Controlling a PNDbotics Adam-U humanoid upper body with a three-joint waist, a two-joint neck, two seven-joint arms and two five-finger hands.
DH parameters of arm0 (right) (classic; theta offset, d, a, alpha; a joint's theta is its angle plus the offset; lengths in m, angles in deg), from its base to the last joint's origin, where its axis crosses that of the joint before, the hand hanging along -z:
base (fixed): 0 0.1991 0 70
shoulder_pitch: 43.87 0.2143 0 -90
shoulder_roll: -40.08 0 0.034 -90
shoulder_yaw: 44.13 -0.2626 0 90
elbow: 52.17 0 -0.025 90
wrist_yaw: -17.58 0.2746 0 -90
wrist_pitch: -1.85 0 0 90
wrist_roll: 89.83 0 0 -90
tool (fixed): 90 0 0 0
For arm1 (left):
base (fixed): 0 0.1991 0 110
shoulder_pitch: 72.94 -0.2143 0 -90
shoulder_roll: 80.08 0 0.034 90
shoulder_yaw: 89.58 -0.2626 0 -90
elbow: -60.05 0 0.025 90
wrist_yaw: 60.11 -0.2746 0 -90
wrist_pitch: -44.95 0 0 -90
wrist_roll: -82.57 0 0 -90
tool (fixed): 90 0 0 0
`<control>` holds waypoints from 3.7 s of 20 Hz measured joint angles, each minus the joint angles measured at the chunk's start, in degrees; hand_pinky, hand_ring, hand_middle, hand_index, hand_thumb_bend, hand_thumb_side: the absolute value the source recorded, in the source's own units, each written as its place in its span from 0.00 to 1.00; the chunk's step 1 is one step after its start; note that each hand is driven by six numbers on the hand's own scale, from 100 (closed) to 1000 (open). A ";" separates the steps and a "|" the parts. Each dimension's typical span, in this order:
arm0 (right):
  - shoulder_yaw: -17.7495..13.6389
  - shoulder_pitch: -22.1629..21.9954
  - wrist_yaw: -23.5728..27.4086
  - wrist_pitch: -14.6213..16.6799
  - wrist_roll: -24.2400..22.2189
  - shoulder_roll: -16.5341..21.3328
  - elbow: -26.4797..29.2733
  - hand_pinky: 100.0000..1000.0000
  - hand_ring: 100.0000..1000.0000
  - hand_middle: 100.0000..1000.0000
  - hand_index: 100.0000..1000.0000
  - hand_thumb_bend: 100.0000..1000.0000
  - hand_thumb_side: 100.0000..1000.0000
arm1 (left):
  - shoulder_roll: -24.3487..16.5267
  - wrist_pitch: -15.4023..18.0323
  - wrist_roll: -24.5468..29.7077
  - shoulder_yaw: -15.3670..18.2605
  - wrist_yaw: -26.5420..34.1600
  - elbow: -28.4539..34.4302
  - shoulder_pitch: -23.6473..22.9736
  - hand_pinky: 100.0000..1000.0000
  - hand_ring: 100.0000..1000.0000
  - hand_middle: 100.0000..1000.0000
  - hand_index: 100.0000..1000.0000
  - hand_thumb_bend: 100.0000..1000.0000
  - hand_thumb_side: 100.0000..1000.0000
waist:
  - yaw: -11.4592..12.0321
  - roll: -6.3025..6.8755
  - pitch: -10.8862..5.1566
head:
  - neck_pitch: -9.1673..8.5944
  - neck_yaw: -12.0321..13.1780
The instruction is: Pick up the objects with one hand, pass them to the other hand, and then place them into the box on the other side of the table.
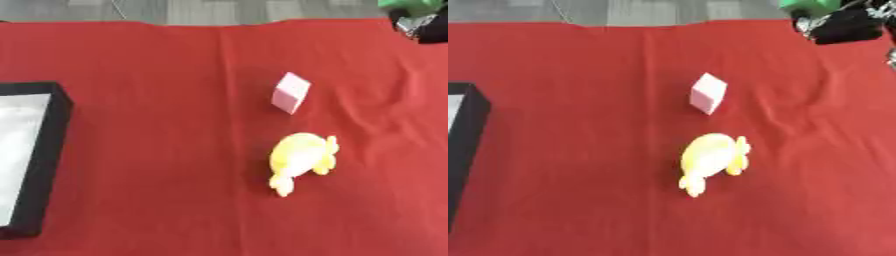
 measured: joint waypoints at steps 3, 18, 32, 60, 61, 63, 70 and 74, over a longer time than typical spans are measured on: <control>1.90 0.77 0.36 0.36 1.67 -3.41 0.00 0.74 0.64 0.52 0.48 0.00 0.00 | -2.56 0.08 0.93 -0.01 -0.37 0.01 0.64 0.80 0.84 0.55 0.70 0.00 0.52 | -0.27 0.28 -0.44 | 0.45 0.40; 8.97 2.91 3.86 3.58 9.41 -13.51 -1.18 0.74 0.63 0.51 0.47 0.00 0.00 | -9.93 -1.44 9.06 -3.13 -2.29 0.03 6.12 0.79 0.84 0.57 0.71 0.00 0.57 | 0.21 0.58 -0.62 | 0.42 2.43; 15.00 5.35 3.18 2.69 8.44 -16.72 -1.08 0.73 0.63 0.51 0.47 0.00 0.00 | -14.47 -6.82 29.06 -11.52 -12.79 0.19 15.47 0.78 0.85 0.65 0.76 0.00 0.21 | 1.12 0.58 -0.62 | 0.44 3.11; 22.23 10.15 -8.88 -4.65 -1.71 -18.39 -0.36 0.74 0.64 0.51 0.48 0.00 0.00 | -7.60 -17.53 48.22 -32.32 -34.19 0.34 32.25 0.80 0.86 0.72 0.81 0.00 0.23 | 2.72 0.78 -0.88 | 1.38 2.22; 22.30 10.27 -9.18 -4.83 -1.96 -18.50 -0.36 0.74 0.63 0.51 0.48 0.00 0.00 | -7.19 -17.76 48.08 -32.73 -34.14 0.34 32.59 0.80 0.86 0.72 0.81 0.00 0.24 | 2.80 0.78 -0.88 | 1.38 2.16; 22.34 10.43 -9.69 -5.19 -2.31 -18.86 -0.36 0.74 0.63 0.51 0.48 0.00 0.00 | -6.43 -18.12 47.73 -33.35 -33.87 0.34 33.25 0.80 0.86 0.72 0.82 0.00 0.24 | 3.02 0.78 -0.88 | 1.38 2.09; 23.15 11.00 -10.66 -6.52 -2.71 -19.89 -0.36 0.74 0.63 0.51 0.48 0.00 0.00 | -3.67 -19.36 47.50 -35.09 -34.70 0.34 35.40 0.82 0.87 0.72 0.84 0.00 0.18 | 3.44 0.78 -0.88 | 1.36 1.95; 23.56 11.18 -11.38 -7.01 -2.78 -20.41 -0.36 0.74 0.63 0.51 0.48 0.00 0.00 | -2.22 -21.16 47.51 -36.01 -36.42 0.34 36.29 0.82 0.87 0.72 0.83 0.00 0.21 | 3.58 0.78 -0.88 | 1.21 1.92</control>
